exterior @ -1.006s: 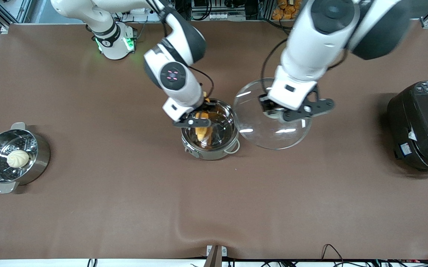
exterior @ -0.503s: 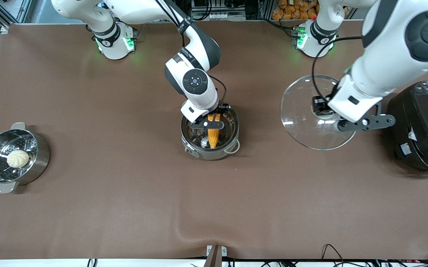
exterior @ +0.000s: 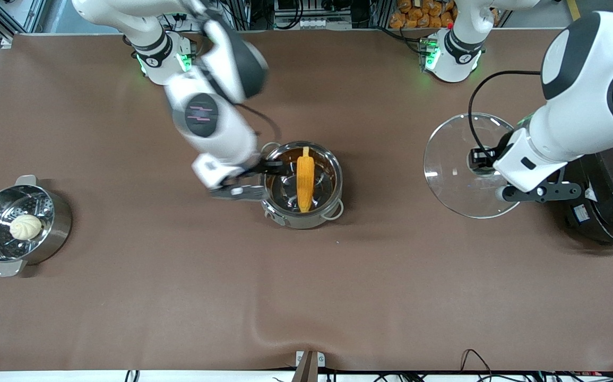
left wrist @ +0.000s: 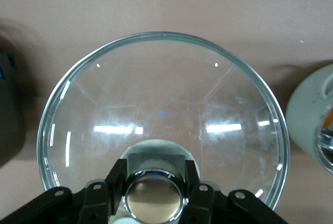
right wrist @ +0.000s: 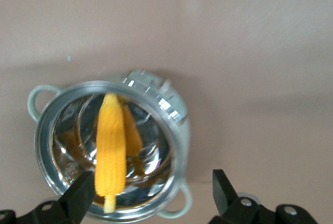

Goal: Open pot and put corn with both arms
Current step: 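Lower the corn into the pot and open the right gripper, then lower the glass lid onto the table with the left gripper and release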

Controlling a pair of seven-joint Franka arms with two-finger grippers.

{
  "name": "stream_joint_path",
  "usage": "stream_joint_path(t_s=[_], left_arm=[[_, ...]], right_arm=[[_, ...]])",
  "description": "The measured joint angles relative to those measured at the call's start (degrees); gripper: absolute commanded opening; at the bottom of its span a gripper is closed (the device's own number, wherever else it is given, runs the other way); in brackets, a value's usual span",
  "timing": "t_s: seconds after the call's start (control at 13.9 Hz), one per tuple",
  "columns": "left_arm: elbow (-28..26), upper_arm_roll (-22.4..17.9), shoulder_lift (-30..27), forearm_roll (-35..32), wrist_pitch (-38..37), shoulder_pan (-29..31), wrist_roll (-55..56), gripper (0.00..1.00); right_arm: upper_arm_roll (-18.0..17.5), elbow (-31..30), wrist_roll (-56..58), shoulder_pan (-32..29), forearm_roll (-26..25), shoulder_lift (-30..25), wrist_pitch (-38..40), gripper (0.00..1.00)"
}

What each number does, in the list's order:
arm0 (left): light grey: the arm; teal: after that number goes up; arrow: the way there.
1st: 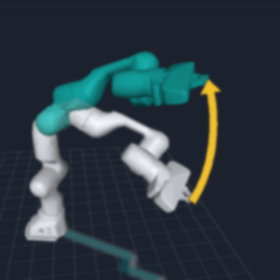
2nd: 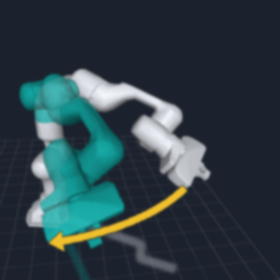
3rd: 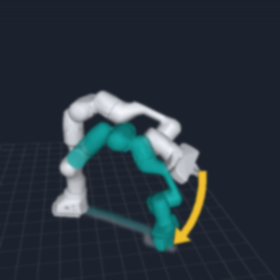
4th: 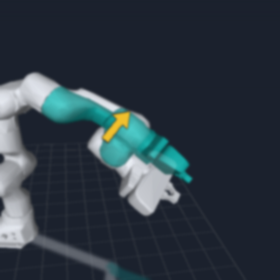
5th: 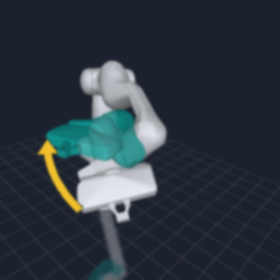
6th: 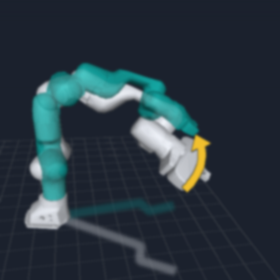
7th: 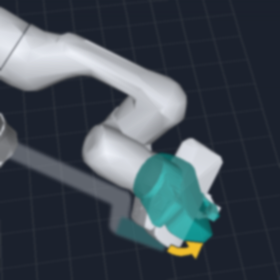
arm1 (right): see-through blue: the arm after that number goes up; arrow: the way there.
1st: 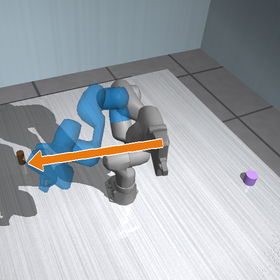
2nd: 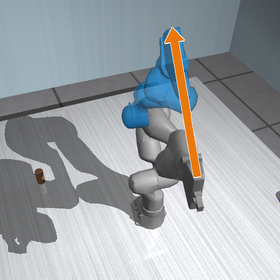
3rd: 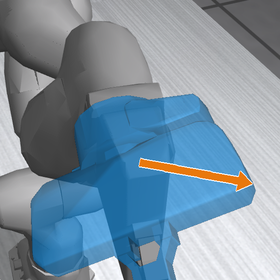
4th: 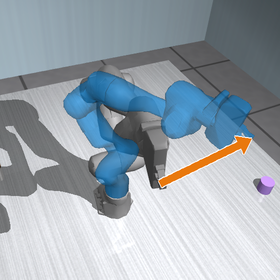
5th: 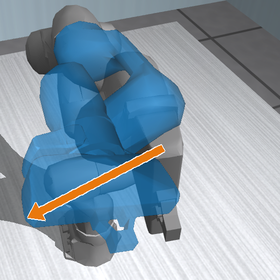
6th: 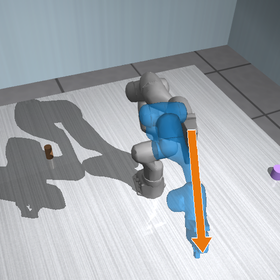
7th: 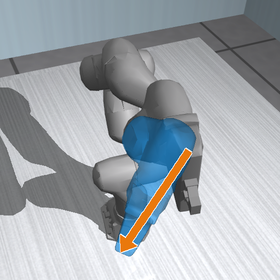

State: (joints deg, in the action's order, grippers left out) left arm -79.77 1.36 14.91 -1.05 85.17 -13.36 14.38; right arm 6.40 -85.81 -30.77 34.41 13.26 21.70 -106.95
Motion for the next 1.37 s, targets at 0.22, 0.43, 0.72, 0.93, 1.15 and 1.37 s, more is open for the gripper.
stream_joint_path(t_s=[0.22,0.43,0.72,0.93,1.15,1.37], left_arm=[[-8.0,0.1,-4.4,-1.1,6.8,0.0,-2.1,0.00],[-15.0,0.1,-7.9,-1.2,11.4,0.1,-2.4,0.00],[-26.4,0.0,-12.4,-1.4,20.8,3.5,-2.4,0.00],[-33.5,-0.1,-14.2,-1.4,27.0,7.3,-3.3,0.00],[-40.2,-0.1,-14.5,-1.4,33.8,10.2,-3.4,0.00],[-47.4,-0.1,-14.2,-1.4,43.4,11.3,-3.4,0.00]], right_arm=[[0.3,-1.6,11.3,-8.6,-1.3,-3.9,1.6,1.00],[0.6,-5.3,20.7,-16.3,-5.4,-7.9,3.1,1.00],[0.8,-6.5,21.2,-20.7,-6.6,-14.0,11.5,1.00],[1.0,-6.6,22.2,-25.7,-6.8,-18.6,14.0,1.00],[1.1,-6.5,28.8,-31.1,-6.8,-19.9,13.8,1.00],[0.9,-6.3,26.8,-32.3,-7.0,-19.8,13.7,1.00]])
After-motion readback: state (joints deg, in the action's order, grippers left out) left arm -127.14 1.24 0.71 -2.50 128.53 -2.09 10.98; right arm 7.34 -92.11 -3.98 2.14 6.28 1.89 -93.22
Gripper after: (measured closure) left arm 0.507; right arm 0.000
